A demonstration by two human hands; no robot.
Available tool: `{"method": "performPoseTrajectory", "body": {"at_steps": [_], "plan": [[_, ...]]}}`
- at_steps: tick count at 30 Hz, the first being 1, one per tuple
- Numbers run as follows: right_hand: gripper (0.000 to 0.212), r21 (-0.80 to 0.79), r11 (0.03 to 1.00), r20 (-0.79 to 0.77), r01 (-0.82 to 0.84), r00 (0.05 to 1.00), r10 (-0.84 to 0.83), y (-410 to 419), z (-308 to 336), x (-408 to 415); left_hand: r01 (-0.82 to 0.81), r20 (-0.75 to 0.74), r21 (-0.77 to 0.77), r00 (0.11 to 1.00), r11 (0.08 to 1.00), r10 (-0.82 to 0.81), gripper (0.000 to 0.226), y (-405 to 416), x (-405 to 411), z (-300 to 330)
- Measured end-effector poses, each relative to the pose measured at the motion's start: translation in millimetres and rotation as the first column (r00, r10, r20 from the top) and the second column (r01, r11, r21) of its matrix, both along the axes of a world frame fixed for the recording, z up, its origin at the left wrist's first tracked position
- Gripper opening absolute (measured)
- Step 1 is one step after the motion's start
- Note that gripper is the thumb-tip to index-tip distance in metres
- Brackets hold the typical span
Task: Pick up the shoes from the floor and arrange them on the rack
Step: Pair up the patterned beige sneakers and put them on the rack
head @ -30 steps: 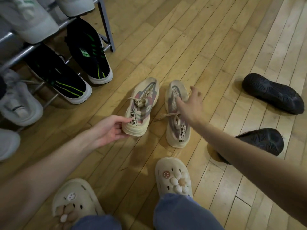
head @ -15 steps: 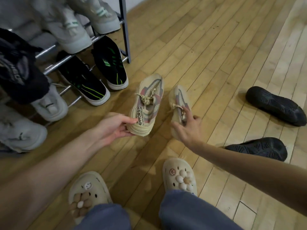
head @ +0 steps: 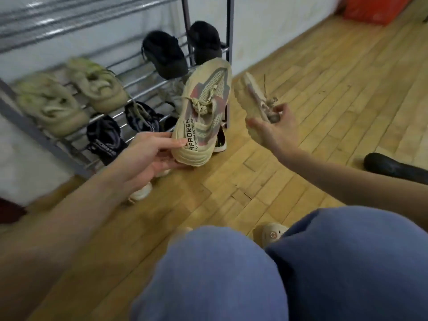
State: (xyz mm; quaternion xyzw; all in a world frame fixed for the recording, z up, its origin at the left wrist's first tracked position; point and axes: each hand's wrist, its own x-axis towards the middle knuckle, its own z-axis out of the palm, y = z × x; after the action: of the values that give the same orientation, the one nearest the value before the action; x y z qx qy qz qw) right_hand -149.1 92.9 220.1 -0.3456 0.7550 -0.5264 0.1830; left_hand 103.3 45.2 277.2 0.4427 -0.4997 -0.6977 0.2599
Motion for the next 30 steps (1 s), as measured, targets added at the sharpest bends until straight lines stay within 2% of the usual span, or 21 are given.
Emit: {"method": "performPoseTrajectory", "body": {"at_steps": [5,9,13,17,19,22,24,27,30], "plan": [[0.057,-0.128,0.991,-0.139,-0.034,0.990,0.017,1.0,56.2,39.0,-0.063,-0.115,-0.089,0.992,0.994,0.052,0.042,20.2,34.1,50.3],[0.061,-0.229,0.959,-0.214,-0.166,0.970,0.116,-6.0,88.5,70.0,-0.251,-0.174,-0.190,0.960,0.949,0.219,0.027,27.4,64.1,76.3],[0.062,-0.231,0.933,-0.268,-0.275,0.940,0.211,-32.3,110.5,101.4,-0.440,-0.222,-0.234,0.893,0.867,0.392,0.016,18.7,89.0,99.9],[0.062,-0.274,0.931,-0.305,-0.240,0.940,0.153,-77.4,135.0,143.5,-0.596,-0.274,-0.180,0.794,0.782,0.543,0.012,-7.2,100.4,126.6],[0.059,-0.256,0.933,-0.343,-0.252,0.926,0.156,-101.8,148.6,163.0,-0.656,-0.318,-0.125,0.737,0.745,0.596,0.015,-22.5,102.6,137.2],[0.059,-0.208,0.940,-0.382,-0.271,0.907,0.177,-137.5,167.0,186.8,-0.721,-0.352,-0.092,0.669,0.687,0.654,0.032,-48.1,104.3,142.5],[0.058,-0.173,0.945,-0.400,-0.277,0.897,0.190,-158.5,179.1,201.1,-0.757,-0.362,-0.077,0.628,0.649,0.689,0.028,-64.8,104.4,141.4],[0.058,-0.078,0.953,-0.467,-0.292,0.856,0.223,-183.5,195.0,217.6,-0.776,-0.391,-0.021,0.587,0.631,0.709,0.024,-82.4,105.0,139.2],[0.056,0.008,0.942,-0.536,-0.335,0.794,0.287,-200.5,201.9,221.2,-0.787,-0.408,0.074,0.537,0.613,0.739,0.040,-88.9,108.8,132.8]]}}
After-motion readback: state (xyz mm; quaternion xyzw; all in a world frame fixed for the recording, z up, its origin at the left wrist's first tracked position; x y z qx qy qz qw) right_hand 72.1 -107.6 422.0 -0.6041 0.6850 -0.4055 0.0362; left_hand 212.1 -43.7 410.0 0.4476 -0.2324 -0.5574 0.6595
